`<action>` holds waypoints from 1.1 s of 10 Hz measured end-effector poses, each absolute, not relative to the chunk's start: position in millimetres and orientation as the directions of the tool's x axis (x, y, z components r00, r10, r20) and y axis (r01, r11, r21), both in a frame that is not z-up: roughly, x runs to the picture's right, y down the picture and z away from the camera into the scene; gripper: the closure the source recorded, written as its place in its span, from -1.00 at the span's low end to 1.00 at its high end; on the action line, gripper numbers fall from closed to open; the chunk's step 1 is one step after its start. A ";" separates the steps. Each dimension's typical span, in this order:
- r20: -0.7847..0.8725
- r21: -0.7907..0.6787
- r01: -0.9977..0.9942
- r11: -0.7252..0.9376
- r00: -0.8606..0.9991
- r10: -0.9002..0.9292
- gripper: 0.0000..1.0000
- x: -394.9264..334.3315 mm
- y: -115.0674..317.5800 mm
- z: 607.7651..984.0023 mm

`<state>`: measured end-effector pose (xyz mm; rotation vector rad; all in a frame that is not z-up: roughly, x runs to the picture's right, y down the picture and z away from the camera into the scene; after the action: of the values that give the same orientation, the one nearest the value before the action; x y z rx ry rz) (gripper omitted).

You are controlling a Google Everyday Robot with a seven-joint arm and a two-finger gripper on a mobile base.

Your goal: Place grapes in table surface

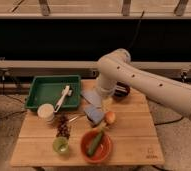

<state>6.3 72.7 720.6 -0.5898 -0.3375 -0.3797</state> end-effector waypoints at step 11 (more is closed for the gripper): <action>0.511 -0.457 0.615 0.643 0.773 -0.376 -0.60 -111.9 138.2 745.9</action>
<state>-111.9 138.2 745.9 -0.6594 -0.3917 -0.5806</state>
